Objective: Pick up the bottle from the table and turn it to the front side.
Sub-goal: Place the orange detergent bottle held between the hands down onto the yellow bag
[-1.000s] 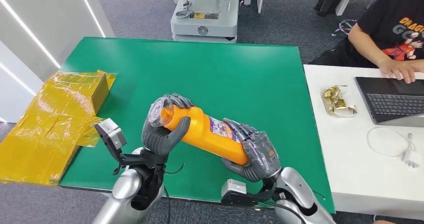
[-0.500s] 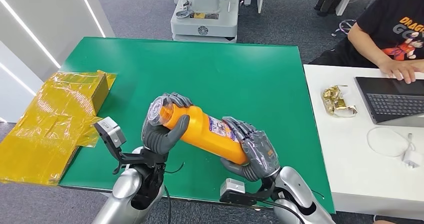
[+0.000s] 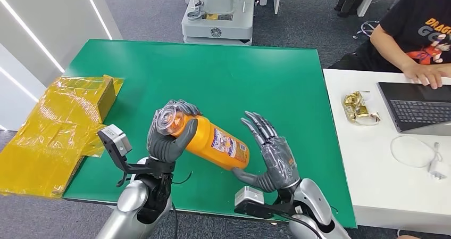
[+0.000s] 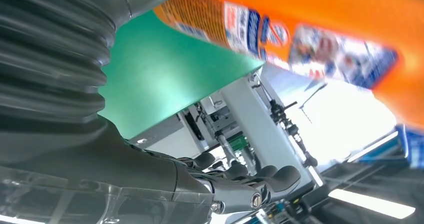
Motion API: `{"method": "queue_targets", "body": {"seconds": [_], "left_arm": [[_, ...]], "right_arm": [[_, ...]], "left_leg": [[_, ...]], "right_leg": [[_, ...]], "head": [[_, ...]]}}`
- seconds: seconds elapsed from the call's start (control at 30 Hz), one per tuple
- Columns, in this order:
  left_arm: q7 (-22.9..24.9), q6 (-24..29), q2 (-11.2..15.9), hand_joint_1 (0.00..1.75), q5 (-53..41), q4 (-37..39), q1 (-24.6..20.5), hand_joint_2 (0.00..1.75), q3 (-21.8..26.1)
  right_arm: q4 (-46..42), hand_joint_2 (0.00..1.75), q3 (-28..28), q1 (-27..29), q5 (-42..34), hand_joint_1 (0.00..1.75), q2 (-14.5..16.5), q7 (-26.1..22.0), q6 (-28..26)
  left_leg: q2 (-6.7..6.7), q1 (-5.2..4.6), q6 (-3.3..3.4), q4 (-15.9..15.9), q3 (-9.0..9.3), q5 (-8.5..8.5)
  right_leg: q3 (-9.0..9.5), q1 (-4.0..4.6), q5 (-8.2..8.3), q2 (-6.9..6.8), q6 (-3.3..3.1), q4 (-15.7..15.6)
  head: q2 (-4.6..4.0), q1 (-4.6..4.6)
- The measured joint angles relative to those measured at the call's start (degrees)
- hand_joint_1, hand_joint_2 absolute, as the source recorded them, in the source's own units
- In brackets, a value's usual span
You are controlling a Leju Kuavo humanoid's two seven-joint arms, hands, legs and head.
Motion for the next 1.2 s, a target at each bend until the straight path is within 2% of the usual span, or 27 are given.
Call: {"method": "queue_targets", "body": {"seconds": [0.33,0.53,0.8,1.0,1.2], "left_arm": [[0.82,0.21,0.33,1.75,-1.29,-0.9,2.11,1.75,0.12],[1.98,0.49,-0.55,1.75,-2.81,-2.19,3.3,1.75,0.97],[1.6,2.97,-1.09,1.75,-5.04,-3.72,4.15,1.75,3.01],[1.45,4.48,-0.77,1.75,-11.14,-5.66,4.41,1.75,5.95],[4.21,5.77,2.0,1.75,-26.93,-7.69,4.01,1.75,9.4]], "right_arm": [[-10.43,1.75,-3.31,8.2,-1.48,0.0,1.52,0.2,-3.84],[-18.51,1.75,-5.3,14.31,-3.51,0.0,3.38,-1.62,-7.98],[-24.08,1.75,-6.01,18.72,-5.18,0.0,4.84,-3.54,-9.87],[-27.1,1.75,-6.29,21.14,-4.58,0.0,6.17,-3.65,-9.64],[-28.99,1.75,-7.12,23.38,-5.94,0.0,6.8,-4.87,-9.71]], "left_leg": [[-0.02,0.0,-0.02,-0.01,-0.03,-0.02],[0.0,0.0,-0.03,-0.02,-0.03,-0.03],[0.01,0.01,-0.03,-0.02,-0.02,-0.02],[0.01,0.01,-0.03,-0.02,-0.02,-0.02],[0.02,0.01,-0.03,-0.03,-0.02,-0.02]], "right_leg": [[-0.03,0.0,-0.01,-0.03,0.0,0.0],[-0.04,0.0,-0.01,-0.01,0.0,0.0],[-0.04,0.0,-0.01,0.0,0.0,0.0],[-0.04,0.01,-0.01,0.0,0.0,0.0],[-0.05,0.01,-0.02,0.01,-0.01,0.0]], "head": [[0.0,0.01],[0.0,0.01],[0.0,0.0],[0.0,-0.01],[0.0,0.0]]}}
